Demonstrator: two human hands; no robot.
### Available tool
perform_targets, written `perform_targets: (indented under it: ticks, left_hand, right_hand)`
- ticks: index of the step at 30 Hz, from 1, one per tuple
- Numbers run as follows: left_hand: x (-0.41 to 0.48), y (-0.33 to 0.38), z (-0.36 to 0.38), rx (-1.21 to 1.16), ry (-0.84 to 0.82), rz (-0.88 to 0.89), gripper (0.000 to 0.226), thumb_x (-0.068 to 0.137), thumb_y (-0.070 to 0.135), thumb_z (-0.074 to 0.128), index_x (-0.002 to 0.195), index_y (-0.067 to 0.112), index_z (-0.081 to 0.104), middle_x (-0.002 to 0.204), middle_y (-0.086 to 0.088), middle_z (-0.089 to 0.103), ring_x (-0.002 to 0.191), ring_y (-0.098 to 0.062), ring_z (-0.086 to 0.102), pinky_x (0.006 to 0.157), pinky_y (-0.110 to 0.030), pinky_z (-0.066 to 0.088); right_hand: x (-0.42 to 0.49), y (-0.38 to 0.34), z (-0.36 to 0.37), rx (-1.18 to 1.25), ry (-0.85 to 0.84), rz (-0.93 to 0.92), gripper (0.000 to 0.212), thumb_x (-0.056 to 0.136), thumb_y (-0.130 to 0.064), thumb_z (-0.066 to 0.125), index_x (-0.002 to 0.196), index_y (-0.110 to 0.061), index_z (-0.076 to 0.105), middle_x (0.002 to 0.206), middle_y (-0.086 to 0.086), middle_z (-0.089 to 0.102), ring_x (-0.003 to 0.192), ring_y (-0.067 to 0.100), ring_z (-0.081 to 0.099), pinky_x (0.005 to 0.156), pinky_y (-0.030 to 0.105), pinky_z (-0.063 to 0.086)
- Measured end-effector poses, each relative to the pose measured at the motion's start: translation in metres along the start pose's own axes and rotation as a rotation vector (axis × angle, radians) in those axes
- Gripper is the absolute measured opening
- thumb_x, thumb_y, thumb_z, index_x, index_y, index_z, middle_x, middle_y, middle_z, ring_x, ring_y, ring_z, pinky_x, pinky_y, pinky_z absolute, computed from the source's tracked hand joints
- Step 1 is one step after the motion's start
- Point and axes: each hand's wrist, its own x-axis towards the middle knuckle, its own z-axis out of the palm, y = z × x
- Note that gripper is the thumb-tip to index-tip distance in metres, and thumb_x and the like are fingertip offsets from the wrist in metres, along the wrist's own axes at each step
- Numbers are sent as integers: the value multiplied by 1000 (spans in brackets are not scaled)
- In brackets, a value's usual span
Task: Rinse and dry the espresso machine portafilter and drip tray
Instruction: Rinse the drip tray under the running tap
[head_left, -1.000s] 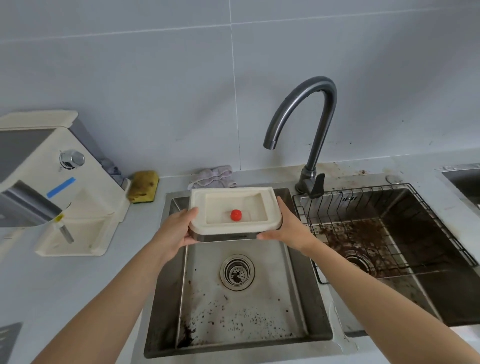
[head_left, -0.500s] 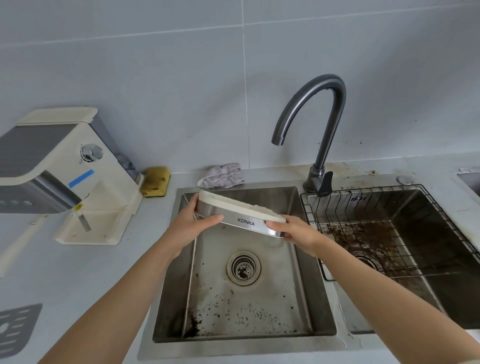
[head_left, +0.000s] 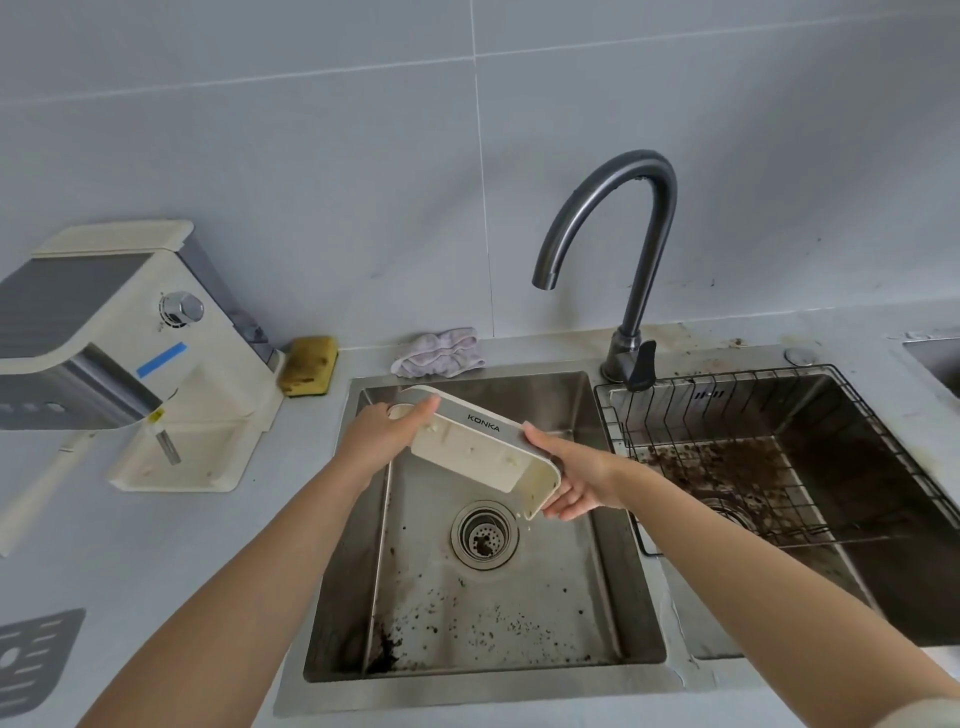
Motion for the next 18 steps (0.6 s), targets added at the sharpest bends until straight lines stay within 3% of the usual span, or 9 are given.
perform_targets:
  ticks: [4, 12, 18]
  left_hand:
    - [4, -4, 2, 34, -1, -38, 88, 78, 71, 44, 128, -2, 48, 132, -17, 52, 119, -30, 51, 95, -38, 42]
    - [1, -13, 10, 94, 77, -66, 79, 84, 68, 35, 130, 5, 47, 129, -13, 53, 120, -31, 49, 89, -34, 39]
    - [9, -26, 12, -219, 56, -148, 75, 79, 70, 45, 128, 14, 49, 128, -10, 53, 119, -28, 48, 95, -37, 38]
  right_hand:
    - [-2, -1, 0, -12, 14, 4, 85, 79, -77, 26, 106, -3, 57, 95, 17, 64, 79, 23, 62, 81, 31, 51]
    - [0, -6, 7, -74, 17, 56, 90, 75, -81, 20, 98, -6, 63, 86, 16, 68, 73, 22, 66, 70, 28, 54]
    - [10, -9, 13, -87, 49, 63, 94, 73, -82, 25, 108, -2, 61, 91, 17, 67, 74, 23, 65, 69, 28, 54]
